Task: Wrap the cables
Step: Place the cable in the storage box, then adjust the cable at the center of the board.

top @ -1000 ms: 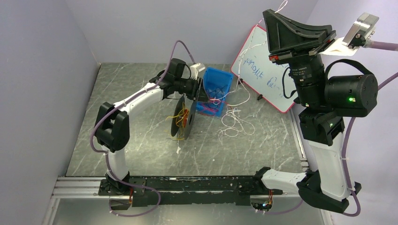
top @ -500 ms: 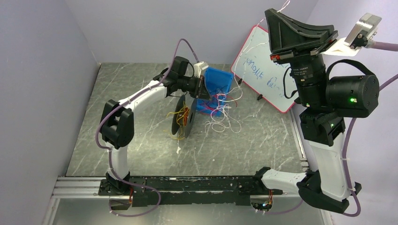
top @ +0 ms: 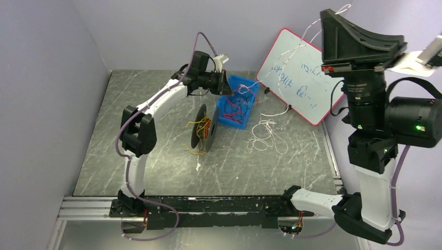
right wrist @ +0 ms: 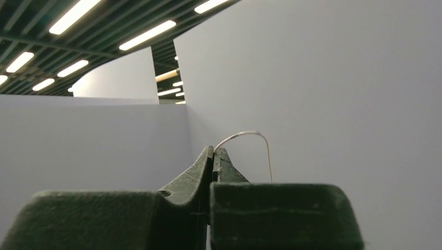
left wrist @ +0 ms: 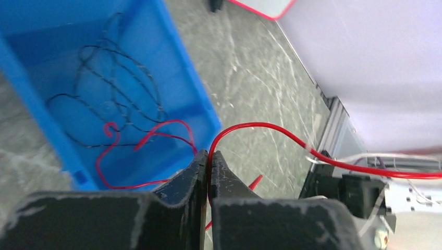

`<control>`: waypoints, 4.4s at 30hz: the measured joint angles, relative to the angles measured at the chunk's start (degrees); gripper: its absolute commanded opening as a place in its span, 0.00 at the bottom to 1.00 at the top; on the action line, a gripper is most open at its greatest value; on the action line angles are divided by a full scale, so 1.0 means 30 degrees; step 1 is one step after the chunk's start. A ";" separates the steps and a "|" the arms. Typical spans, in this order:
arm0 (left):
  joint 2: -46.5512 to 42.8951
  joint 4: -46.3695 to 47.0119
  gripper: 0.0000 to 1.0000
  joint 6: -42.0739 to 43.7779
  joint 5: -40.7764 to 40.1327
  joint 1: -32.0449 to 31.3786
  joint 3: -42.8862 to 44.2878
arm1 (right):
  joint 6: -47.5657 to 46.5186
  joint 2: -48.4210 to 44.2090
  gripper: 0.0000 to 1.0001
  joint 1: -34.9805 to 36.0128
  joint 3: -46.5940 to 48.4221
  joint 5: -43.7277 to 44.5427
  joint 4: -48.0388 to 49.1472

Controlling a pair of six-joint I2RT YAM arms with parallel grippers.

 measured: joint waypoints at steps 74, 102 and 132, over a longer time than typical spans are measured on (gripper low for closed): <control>0.2178 0.1763 0.07 -0.3912 -0.5727 0.0619 0.2441 | 0.0823 -0.5413 0.00 0.0000 -0.7868 0.3577 -0.0860; 0.3650 0.0590 0.63 -0.1370 -0.7286 -0.0794 0.3308 | 0.4430 -0.6892 0.00 -0.0007 -1.6895 0.3402 -0.3752; -1.1635 0.0080 0.62 0.1435 0.0685 -0.0889 -0.8138 | 0.1588 -0.8320 0.00 -0.0007 -2.0028 -0.7737 -0.4306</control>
